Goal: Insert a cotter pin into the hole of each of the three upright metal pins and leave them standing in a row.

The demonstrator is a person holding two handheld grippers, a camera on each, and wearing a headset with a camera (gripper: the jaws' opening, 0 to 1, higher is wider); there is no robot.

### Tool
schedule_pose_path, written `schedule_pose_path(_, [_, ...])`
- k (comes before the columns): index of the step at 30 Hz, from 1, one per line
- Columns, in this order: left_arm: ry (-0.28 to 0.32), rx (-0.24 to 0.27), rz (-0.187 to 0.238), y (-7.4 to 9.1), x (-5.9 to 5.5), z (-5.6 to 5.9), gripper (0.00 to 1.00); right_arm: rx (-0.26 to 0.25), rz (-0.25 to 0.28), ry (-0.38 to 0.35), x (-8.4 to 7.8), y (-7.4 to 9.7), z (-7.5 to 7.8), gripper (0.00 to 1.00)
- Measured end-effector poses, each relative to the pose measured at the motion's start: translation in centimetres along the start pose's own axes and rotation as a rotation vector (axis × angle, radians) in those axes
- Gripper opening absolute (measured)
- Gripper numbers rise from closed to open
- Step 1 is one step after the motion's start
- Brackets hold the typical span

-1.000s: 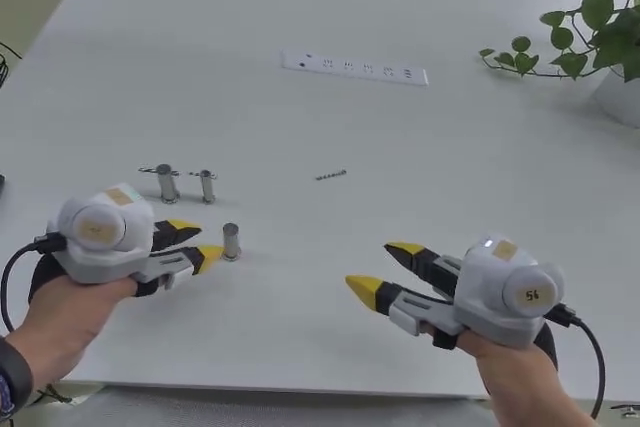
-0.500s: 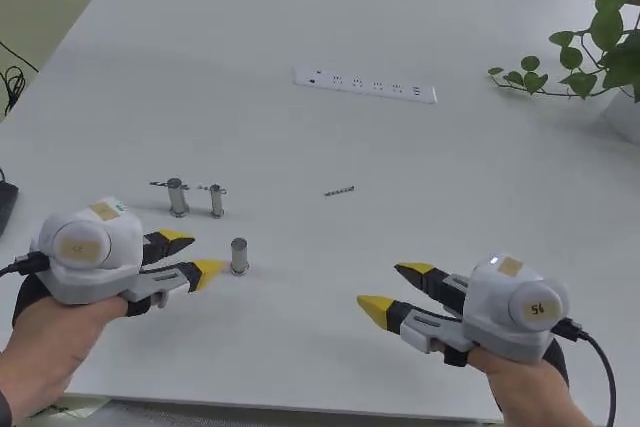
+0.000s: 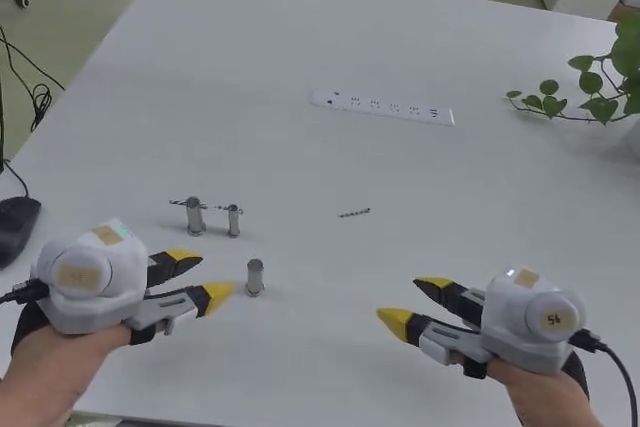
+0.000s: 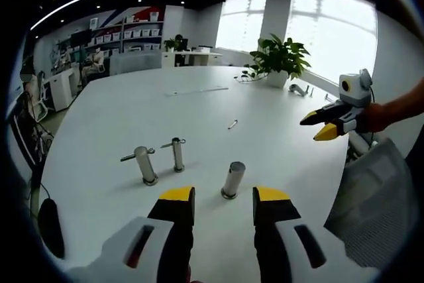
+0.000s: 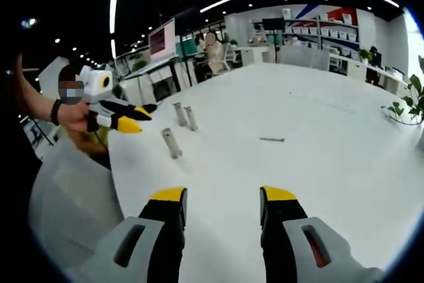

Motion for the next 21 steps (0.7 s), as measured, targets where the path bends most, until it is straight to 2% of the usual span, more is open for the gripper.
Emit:
schedule_pose_path(5, [0.0,0.0,0.0,0.1,-0.2,-0.2,0.34,0.004,-0.02,0.023,0.6,-0.5,0.7,0.45])
schedule_pose_path(15, [-0.001,0.006,0.006,0.4,0.1,0.2,0.34,0.0,-0.066,0.089,2.4,-1.8,2.8,0.44])
schedule_pose_path(21, [-0.002,0.007,0.007,0.6,0.2,0.2,0.34,0.004,-0.094,0.13,3.2,-2.5,3.5,0.43])
Point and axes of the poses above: the centre of the closed fingertips' face, and the gripper's own axes: y roughly backward along the fingers, z roughly to its right, x roughly out of its top, the point moved 8 cm from there along y, roughly backward along the fingers, and after that the axes turned 12 degrees about -y, right-handed, at the moved point
